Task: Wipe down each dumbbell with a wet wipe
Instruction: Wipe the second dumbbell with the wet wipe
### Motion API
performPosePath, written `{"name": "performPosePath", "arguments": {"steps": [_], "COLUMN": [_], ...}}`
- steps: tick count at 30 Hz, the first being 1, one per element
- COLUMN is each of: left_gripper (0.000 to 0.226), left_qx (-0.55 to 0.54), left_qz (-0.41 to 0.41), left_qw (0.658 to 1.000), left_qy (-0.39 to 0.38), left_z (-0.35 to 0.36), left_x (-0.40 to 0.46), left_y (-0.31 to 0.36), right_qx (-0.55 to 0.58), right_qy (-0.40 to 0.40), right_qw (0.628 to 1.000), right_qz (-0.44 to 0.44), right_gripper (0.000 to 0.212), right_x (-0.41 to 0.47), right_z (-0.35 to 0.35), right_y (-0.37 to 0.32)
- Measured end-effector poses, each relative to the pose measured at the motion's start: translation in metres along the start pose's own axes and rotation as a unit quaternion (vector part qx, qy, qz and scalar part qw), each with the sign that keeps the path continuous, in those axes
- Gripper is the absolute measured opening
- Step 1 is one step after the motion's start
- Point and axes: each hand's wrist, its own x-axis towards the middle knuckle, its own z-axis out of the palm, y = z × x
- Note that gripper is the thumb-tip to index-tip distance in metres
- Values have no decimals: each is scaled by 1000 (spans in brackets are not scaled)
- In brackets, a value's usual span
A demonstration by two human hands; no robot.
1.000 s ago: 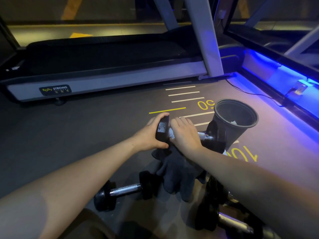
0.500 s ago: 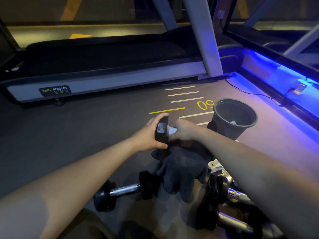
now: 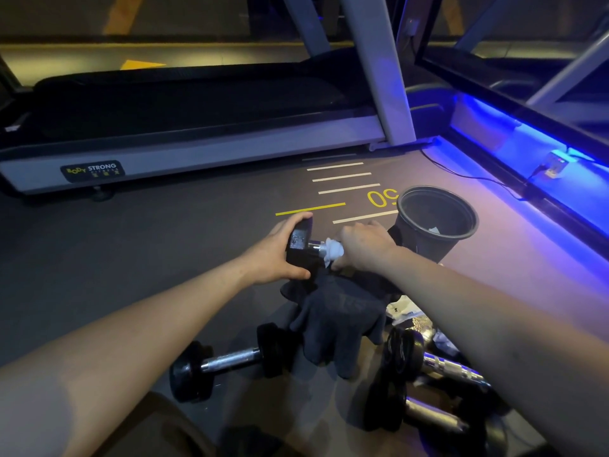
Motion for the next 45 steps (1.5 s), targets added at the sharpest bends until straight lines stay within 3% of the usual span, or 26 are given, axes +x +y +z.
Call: {"name": "performPosePath", "arguments": {"steps": [12, 17, 22, 27, 35, 45], "left_gripper": [109, 109, 109, 109, 109, 107], "left_qx": [6, 3, 2, 4, 2, 15], "left_qz": [-4, -4, -6, -9, -10, -5], "left_qw": [1000, 1000, 1000, 1000, 1000, 1000], "left_qy": [7, 4, 2, 8, 8, 10], "left_z": [0, 0, 0, 1, 1, 0], "left_x": [-2, -2, -2, -3, -1, -2], "left_y": [5, 5, 5, 5, 2, 5], "right_qx": [65, 158, 133, 110, 172, 68], "right_qy": [-19, 12, 1, 55, 91, 52], "right_qw": [998, 987, 991, 991, 979, 996], "right_qz": [-9, -28, -28, -51, -59, -22], "right_gripper": [80, 64, 47, 37, 43, 45], "right_x": [-16, -20, -17, -11, -2, -4], "right_z": [-8, -17, -11, 0, 5, 1], "right_y": [13, 21, 23, 9, -17, 3]}}
